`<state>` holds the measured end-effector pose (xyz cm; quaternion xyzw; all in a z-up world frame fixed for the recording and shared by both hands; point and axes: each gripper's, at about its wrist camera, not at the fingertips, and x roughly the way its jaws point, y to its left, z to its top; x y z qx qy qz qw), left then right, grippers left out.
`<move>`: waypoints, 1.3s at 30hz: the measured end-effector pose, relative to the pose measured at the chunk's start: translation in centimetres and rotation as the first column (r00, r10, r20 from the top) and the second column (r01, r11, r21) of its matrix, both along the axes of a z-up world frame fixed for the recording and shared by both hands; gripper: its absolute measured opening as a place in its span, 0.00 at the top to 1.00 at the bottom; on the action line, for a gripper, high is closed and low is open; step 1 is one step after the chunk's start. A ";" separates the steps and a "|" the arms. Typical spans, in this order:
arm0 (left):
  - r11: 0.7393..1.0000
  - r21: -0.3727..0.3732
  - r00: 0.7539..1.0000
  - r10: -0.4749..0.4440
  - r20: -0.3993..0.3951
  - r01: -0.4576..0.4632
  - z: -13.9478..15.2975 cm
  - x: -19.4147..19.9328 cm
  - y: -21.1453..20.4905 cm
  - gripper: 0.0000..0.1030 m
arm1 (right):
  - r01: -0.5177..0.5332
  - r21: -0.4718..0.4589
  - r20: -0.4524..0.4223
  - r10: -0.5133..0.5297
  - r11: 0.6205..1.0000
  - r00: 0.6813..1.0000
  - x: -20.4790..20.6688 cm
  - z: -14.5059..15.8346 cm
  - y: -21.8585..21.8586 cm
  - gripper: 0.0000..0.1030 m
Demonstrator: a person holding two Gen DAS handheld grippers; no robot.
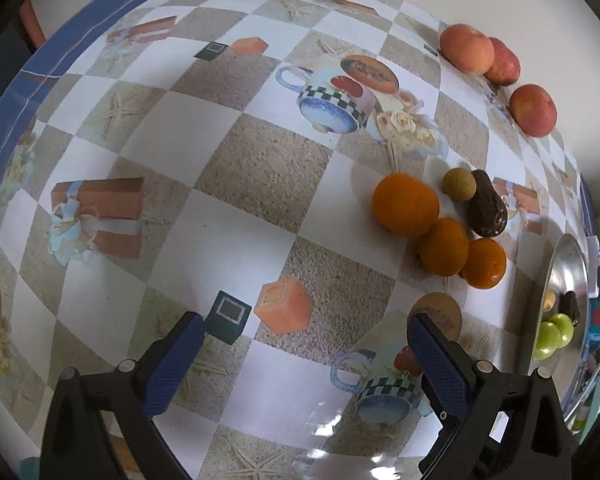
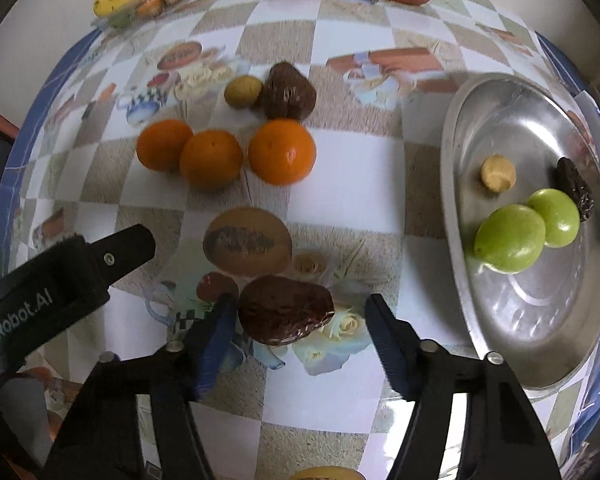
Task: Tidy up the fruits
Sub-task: 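Grasp the dark brown wrinkled fruit beside the oranges with the right gripper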
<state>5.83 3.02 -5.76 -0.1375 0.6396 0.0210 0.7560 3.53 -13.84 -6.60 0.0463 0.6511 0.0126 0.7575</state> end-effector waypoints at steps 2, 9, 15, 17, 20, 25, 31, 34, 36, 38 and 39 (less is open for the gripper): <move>1.000 -0.006 1.000 0.001 0.000 -0.001 0.0 -0.1 0.0 0.01 | -0.011 -0.016 0.006 0.011 1.000 1.000 0.0 0.0 0.2 0.39; 1.000 -0.011 1.000 0.003 0.006 -0.003 -0.1 0.2 -0.2 0.01 | -0.032 -0.033 0.022 0.033 0.999 0.999 -0.2 0.1 1.3 0.57; 1.000 -0.016 1.000 0.010 0.017 -0.010 0.0 0.6 -0.3 0.01 | -0.035 0.000 0.023 0.035 0.999 0.999 0.4 0.2 1.3 0.59; 1.000 -0.014 1.000 0.011 0.019 -0.011 0.0 0.5 -0.3 0.01 | -0.030 0.020 0.023 0.029 0.999 0.999 0.6 0.3 0.9 0.59; 1.000 -0.013 1.000 0.014 0.024 -0.014 0.1 0.6 -0.2 0.01 | -0.012 0.056 0.026 0.010 0.998 1.000 0.8 0.3 0.1 0.59; 1.000 -0.022 0.999 0.017 0.027 -0.017 -0.1 1.0 -0.4 0.01 | 0.001 0.113 0.033 -0.005 0.994 0.999 1.4 0.3 -1.1 0.47; 0.999 -0.025 0.999 0.031 0.032 -0.030 0.1 0.8 0.1 0.01 | -0.009 0.096 0.053 0.004 0.995 0.999 1.9 0.8 -1.1 0.44; 0.999 -0.026 0.999 0.026 0.033 -0.025 0.1 0.7 0.1 0.01 | -0.006 0.095 0.061 0.000 0.995 0.998 2.2 0.7 -1.4 0.44; 0.999 -0.024 0.999 0.022 0.034 -0.022 0.0 0.6 0.0 0.01 | -0.001 0.094 0.069 -0.005 0.996 0.998 1.9 0.4 -1.3 0.44; 0.999 -0.023 0.999 0.026 0.034 -0.025 0.0 0.6 -0.1 0.01 | -0.006 0.088 0.073 0.000 0.996 0.997 1.9 0.4 -1.4 0.44; 0.999 -0.025 0.999 0.029 0.034 -0.028 0.0 0.6 0.0 0.01 | -0.008 0.084 0.073 0.002 0.996 0.997 1.7 0.5 -1.5 0.44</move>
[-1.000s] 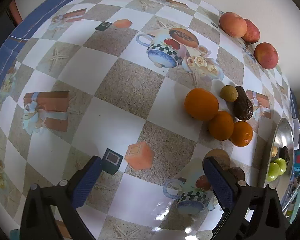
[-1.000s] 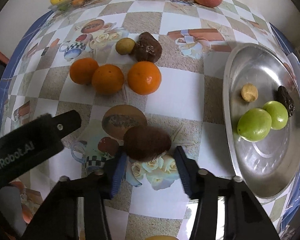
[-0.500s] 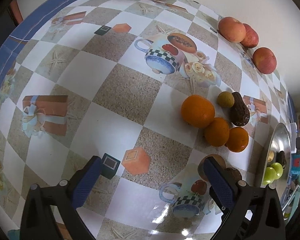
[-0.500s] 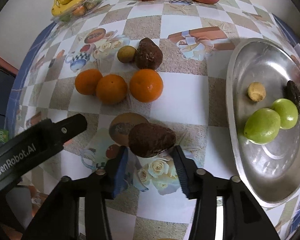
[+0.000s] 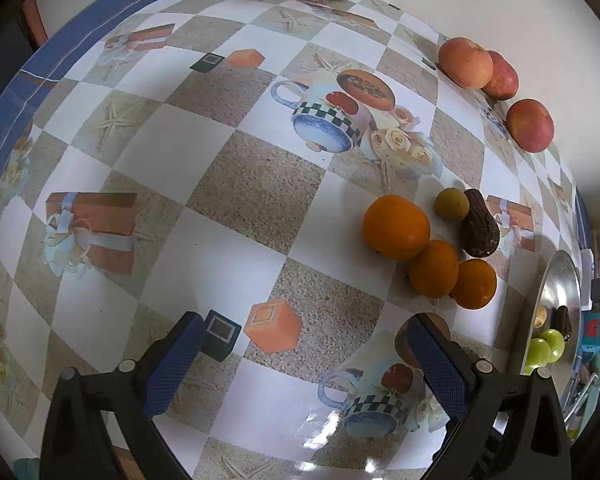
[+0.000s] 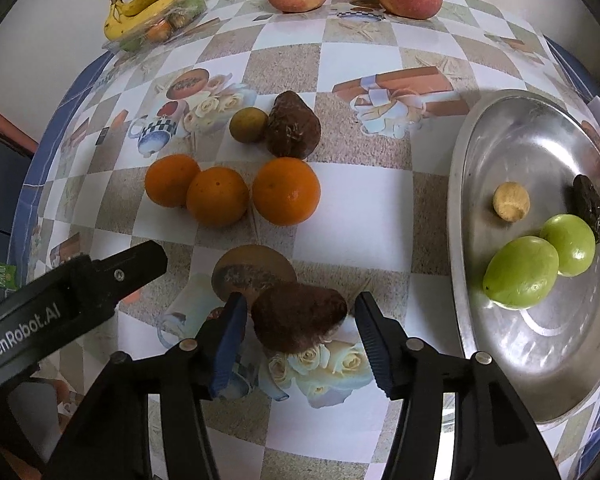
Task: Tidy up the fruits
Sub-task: 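Grasp the dark brown wrinkled fruit beside the oranges with the right gripper, then grasp an orange with the left gripper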
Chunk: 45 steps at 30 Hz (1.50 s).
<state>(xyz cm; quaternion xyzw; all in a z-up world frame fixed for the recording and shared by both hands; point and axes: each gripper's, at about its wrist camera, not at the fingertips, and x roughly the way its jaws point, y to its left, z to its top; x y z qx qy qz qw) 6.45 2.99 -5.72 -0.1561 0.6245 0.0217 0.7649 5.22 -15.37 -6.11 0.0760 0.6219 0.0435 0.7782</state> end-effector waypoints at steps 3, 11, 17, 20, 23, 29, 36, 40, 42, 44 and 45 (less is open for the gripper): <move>1.000 -0.006 1.000 0.003 0.001 -0.003 0.0 0.1 0.1 0.01 | -0.015 -0.022 -0.001 0.015 1.000 1.000 0.1 0.1 0.0 0.44; 0.998 -0.054 0.999 0.033 0.037 -0.031 0.5 0.4 0.7 0.01 | -0.007 -0.035 0.015 0.007 0.999 1.000 0.5 -0.1 0.5 0.46; 0.996 -0.079 0.997 0.034 0.071 -0.028 0.6 1.5 0.5 0.02 | 0.014 -0.017 0.024 -0.013 1.000 1.000 0.5 -0.2 0.0 0.54; 0.995 -0.093 0.995 0.045 0.091 -0.036 0.5 2.0 0.4 0.04 | 0.012 -0.023 0.029 -0.011 1.000 1.000 0.5 -0.2 0.0 0.54; 0.991 -0.125 0.992 0.057 0.113 -0.042 0.4 2.8 0.1 0.09 | 0.020 -0.014 0.030 -0.019 1.000 0.999 0.8 -0.1 -0.2 0.54; 0.989 -0.148 0.989 0.044 0.139 -0.023 -0.1 4.1 -0.8 0.14 | 0.056 0.018 0.034 -0.057 0.998 0.998 1.2 0.2 -1.4 0.54; 0.993 -0.119 0.985 0.022 0.168 -0.002 -0.3 4.8 -1.3 0.34 | 0.064 0.029 0.040 -0.066 0.997 0.997 1.5 0.5 -1.5 0.54; 0.984 -0.180 0.987 0.022 0.159 0.008 -0.6 4.9 -1.4 0.57 | 0.076 0.032 0.025 -0.077 0.997 0.997 1.6 0.0 -1.6 0.54; 0.980 -0.201 0.989 0.023 0.149 0.008 -0.6 4.8 -1.4 0.60 | 0.081 0.036 0.024 -0.082 0.996 0.996 1.5 0.0 -1.8 0.54; 0.979 -0.203 0.988 0.024 0.150 0.007 -0.7 4.9 -1.4 0.60 | 0.081 0.037 0.025 -0.082 0.996 0.996 1.4 0.1 -2.0 0.54; 0.978 -0.208 0.988 0.031 0.149 0.001 -0.7 4.9 -1.3 0.61 | 0.081 0.037 0.025 -0.082 0.996 0.996 1.3 0.2 -2.1 0.54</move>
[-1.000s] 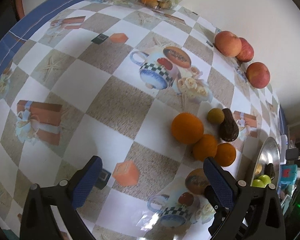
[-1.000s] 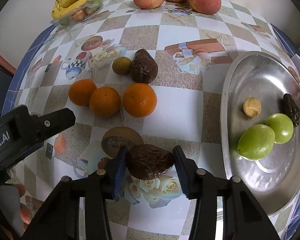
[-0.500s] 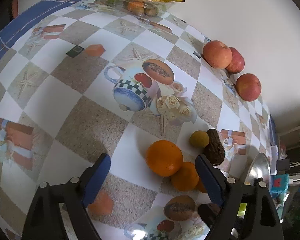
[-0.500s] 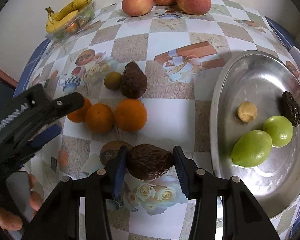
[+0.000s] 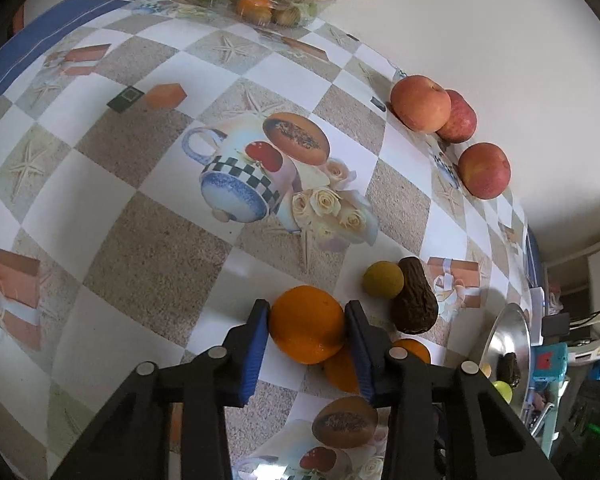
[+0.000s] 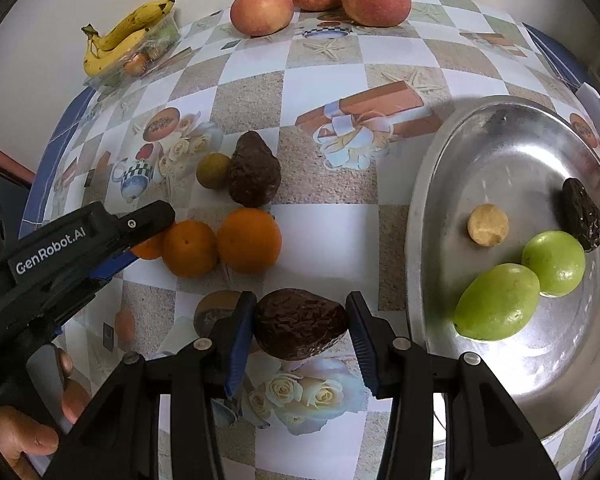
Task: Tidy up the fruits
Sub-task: 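Grasp an orange with the left gripper, then carry the orange and the brown fruit with both grippers over the steel plate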
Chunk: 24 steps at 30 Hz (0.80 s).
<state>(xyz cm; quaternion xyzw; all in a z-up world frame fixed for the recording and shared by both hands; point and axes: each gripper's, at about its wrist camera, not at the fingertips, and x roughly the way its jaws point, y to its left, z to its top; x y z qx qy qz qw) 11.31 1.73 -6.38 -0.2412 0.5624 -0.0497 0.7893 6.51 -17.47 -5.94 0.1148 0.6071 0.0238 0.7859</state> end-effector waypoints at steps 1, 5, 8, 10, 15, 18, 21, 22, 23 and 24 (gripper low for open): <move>1.000 -0.003 1.000 0.011 -0.004 -0.011 0.0 -0.1 0.2 0.61 | 0.001 0.000 -0.001 -0.001 1.000 1.000 0.0 0.0 -0.1 0.54; 1.000 -0.010 1.000 0.025 -0.012 -0.025 0.3 -0.2 0.9 0.61 | 0.010 0.014 0.005 -0.010 1.000 1.000 -0.1 0.4 -0.3 0.54; 0.999 -0.031 1.000 0.031 -0.003 -0.031 1.0 -0.3 1.1 0.61 | 0.023 0.035 0.029 -0.024 0.999 0.999 -0.3 1.3 -0.7 0.54; 0.999 -0.031 0.999 0.030 0.020 -0.029 1.9 -0.5 1.1 0.61 | 0.032 0.043 0.046 -0.034 0.999 0.998 -0.6 2.1 -1.4 0.54; 0.999 -0.033 0.996 -0.009 0.084 0.012 4.2 -1.0 0.1 0.61 | 0.105 0.015 0.084 -0.106 0.994 0.991 -1.0 4.0 -3.9 0.54; 0.997 -0.032 0.992 -0.064 0.109 0.067 5.2 -1.5 -1.4 0.61 | 0.172 -0.019 0.095 -0.170 0.985 0.981 -1.4 4.7 -6.4 0.54; 0.990 -0.021 0.984 -0.134 0.121 0.137 5.8 -2.0 -3.5 0.61 | 0.254 -0.057 0.091 -0.248 0.965 0.964 -2.0 4.9 -9.1 0.54; 0.986 -0.015 0.979 -0.164 0.124 0.167 6.0 -2.2 -4.5 0.61 | 0.278 -0.062 0.088 -0.273 0.958 0.958 -2.3 4.9 -10.0 0.54; 0.981 -0.007 0.974 -0.190 0.126 0.193 6.1 -2.4 -5.6 0.61 | 0.301 -0.062 0.089 -0.295 0.952 0.951 -2.6 4.9 -11.0 0.54; 0.975 -0.001 0.967 -0.220 0.129 0.222 6.2 -2.6 -6.5 0.61 | 0.319 -0.061 0.090 -0.313 0.946 0.945 -3.0 4.9 -11.8 0.54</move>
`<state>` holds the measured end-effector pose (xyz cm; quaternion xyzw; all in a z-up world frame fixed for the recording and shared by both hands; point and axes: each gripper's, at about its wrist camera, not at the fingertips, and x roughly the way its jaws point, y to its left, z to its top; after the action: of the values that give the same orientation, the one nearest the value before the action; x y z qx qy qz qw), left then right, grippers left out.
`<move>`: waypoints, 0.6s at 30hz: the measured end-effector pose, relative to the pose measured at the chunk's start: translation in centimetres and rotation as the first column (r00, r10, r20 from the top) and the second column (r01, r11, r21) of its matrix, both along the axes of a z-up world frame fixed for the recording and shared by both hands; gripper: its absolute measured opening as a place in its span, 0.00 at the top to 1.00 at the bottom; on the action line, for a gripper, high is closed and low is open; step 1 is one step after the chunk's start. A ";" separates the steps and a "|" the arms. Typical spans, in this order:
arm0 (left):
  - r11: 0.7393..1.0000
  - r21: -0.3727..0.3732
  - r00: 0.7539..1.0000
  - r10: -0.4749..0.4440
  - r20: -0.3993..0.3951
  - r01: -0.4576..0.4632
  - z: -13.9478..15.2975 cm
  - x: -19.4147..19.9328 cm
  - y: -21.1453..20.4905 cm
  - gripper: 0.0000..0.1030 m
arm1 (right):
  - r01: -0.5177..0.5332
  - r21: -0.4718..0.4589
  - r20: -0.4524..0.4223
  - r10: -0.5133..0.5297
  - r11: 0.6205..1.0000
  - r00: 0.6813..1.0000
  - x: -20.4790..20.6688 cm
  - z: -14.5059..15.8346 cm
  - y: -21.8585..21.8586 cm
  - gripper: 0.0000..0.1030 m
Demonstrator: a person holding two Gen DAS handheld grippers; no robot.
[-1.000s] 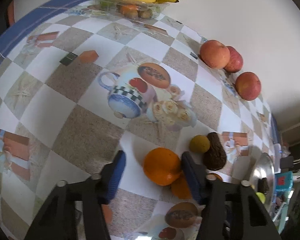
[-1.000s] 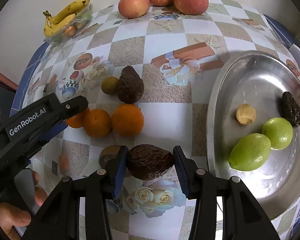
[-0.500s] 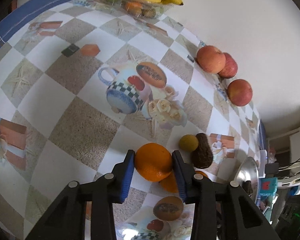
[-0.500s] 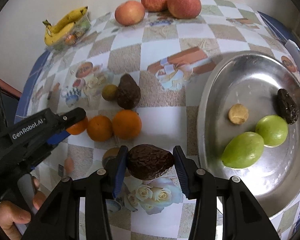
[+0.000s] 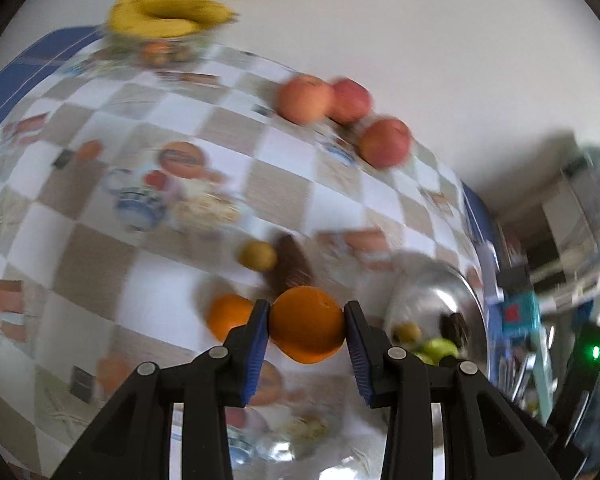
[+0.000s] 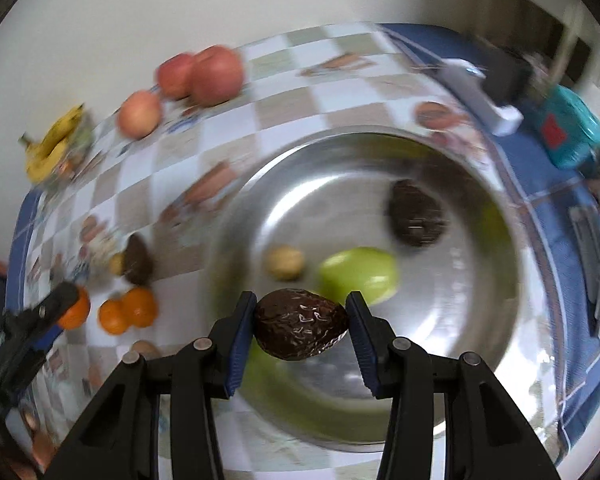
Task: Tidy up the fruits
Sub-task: 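Carry the orange and the brown fruit with both grippers over the steel plate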
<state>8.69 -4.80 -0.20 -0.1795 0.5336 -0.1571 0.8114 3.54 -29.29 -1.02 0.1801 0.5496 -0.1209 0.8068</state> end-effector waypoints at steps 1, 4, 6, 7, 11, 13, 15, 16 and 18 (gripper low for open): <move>0.999 0.001 0.999 -0.033 0.004 0.033 0.1 -0.3 -1.0 0.61 | 0.018 -0.002 0.000 -0.018 1.000 1.000 -0.4 0.0 -0.7 0.54; 0.993 0.002 0.993 -0.116 0.018 0.116 0.5 -1.3 -3.8 0.61 | 0.073 -0.011 -0.003 -0.073 0.997 0.997 -1.2 -0.3 -2.7 0.54; 0.985 0.010 0.985 -0.171 0.026 0.171 0.8 -2.1 -5.6 0.61 | 0.104 -0.009 -0.003 -0.104 0.995 0.995 -1.8 -0.4 -3.7 0.54; 0.979 0.013 0.979 -0.204 0.026 0.204 0.7 -2.5 -6.7 0.61 | 0.117 -0.006 -0.002 -0.117 0.993 0.993 -2.1 -0.4 -4.1 0.54; 0.951 0.016 0.951 -0.310 0.018 0.309 0.4 -4.2 -10.3 0.61 | 0.158 -0.006 0.011 -0.158 0.987 0.987 -2.7 -0.2 -5.2 0.54; 0.933 0.032 0.933 -0.360 0.019 0.360 0.2 -5.0 -12.1 0.61 | 0.170 -0.005 0.017 -0.169 0.986 0.985 -2.8 -0.1 -5.3 0.54; 0.915 0.050 0.916 -0.401 0.018 0.399 -0.3 -5.7 -13.6 0.61 | 0.174 -0.009 0.016 -0.173 0.985 0.985 -2.8 -0.1 -5.3 0.53; 0.911 0.050 0.911 -0.411 0.012 0.410 -0.5 -5.8 -14.1 0.61 | 0.174 -0.008 0.014 -0.174 0.985 0.985 -2.7 -0.2 -5.4 0.53; 0.905 0.032 0.905 -0.424 -0.010 0.424 -1.1 -5.9 -14.7 0.61 | 0.181 -0.002 0.004 -0.181 0.983 0.983 -2.9 -0.5 -5.6 0.53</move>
<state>2.76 -19.54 -1.28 -0.0457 0.5634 -0.3206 0.7601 0.65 -34.87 -1.53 0.2287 0.5292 -0.1942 0.7937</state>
